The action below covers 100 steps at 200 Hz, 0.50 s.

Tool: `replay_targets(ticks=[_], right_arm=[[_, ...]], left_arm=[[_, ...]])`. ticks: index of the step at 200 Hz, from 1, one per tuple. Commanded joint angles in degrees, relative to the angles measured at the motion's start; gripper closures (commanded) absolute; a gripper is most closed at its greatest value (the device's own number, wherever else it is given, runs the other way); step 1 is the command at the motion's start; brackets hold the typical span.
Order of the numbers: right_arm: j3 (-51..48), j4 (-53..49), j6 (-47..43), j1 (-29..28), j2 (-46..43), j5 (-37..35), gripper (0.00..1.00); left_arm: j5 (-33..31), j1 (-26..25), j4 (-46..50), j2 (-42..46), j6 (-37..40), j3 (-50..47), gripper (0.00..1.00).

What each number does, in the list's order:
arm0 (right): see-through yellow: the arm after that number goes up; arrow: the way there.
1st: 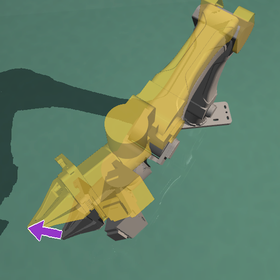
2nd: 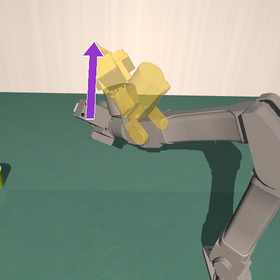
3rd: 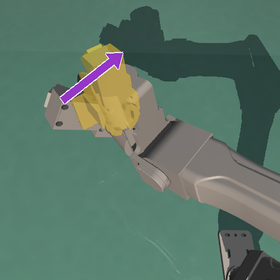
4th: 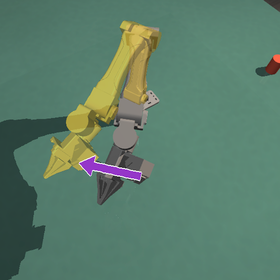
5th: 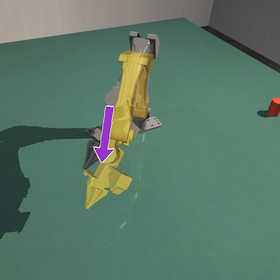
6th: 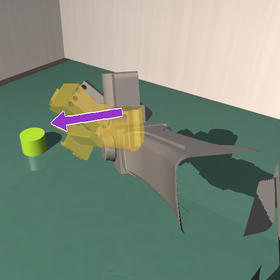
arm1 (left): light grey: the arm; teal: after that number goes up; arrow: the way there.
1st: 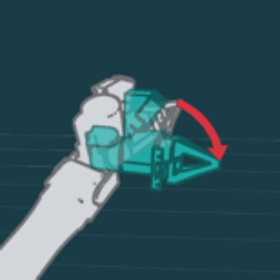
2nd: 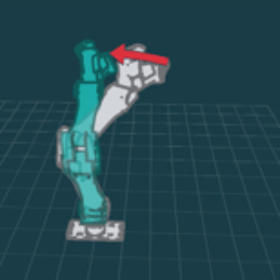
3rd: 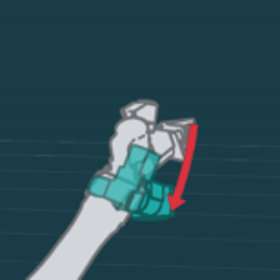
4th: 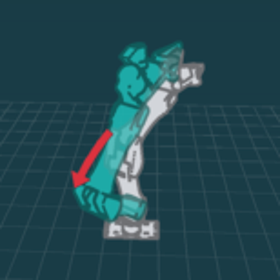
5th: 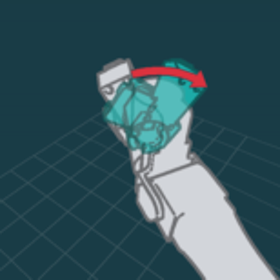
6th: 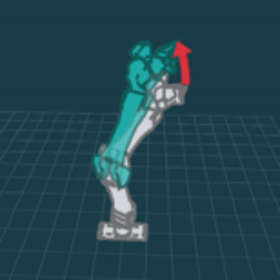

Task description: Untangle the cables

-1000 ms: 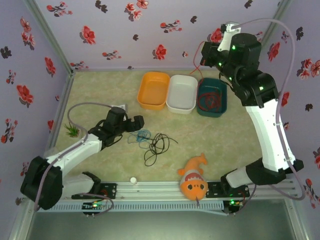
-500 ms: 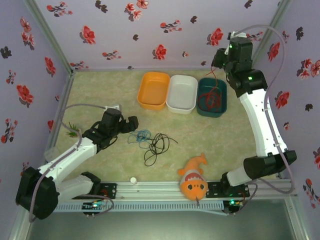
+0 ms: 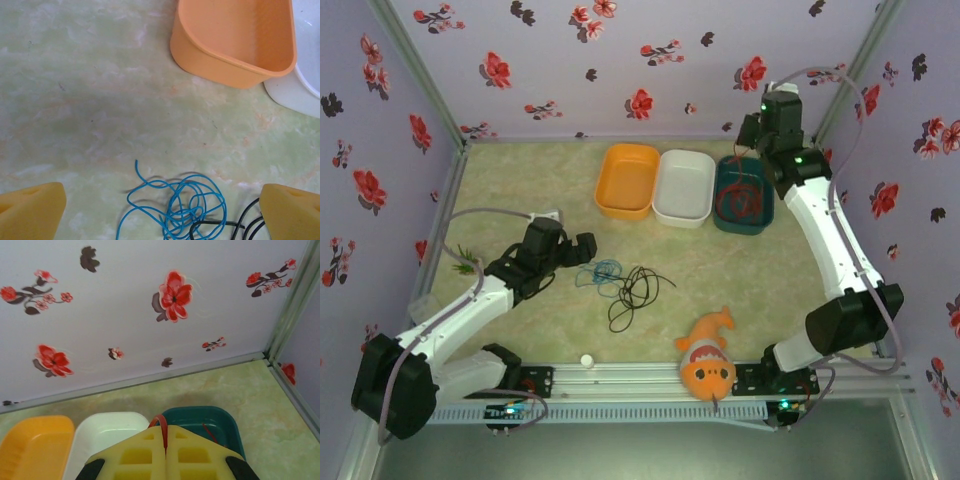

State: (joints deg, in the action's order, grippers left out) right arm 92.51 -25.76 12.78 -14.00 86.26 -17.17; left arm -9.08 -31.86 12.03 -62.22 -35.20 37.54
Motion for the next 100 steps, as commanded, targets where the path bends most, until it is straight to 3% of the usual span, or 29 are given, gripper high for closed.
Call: replay_targets(ticks=[1,100], right_arm=[[-4.4,6.4,-2.3,0.4,-0.9,-3.7,1.0],[-20.9,15.5,-7.6,2.0,-3.5,-8.7,1.0]], left_arm=[[-1.6,0.4,-0.4,0.8,-0.4,-1.5,0.0],[3.9,0.4,-5.7,-5.1,-3.4,-1.5,0.0]])
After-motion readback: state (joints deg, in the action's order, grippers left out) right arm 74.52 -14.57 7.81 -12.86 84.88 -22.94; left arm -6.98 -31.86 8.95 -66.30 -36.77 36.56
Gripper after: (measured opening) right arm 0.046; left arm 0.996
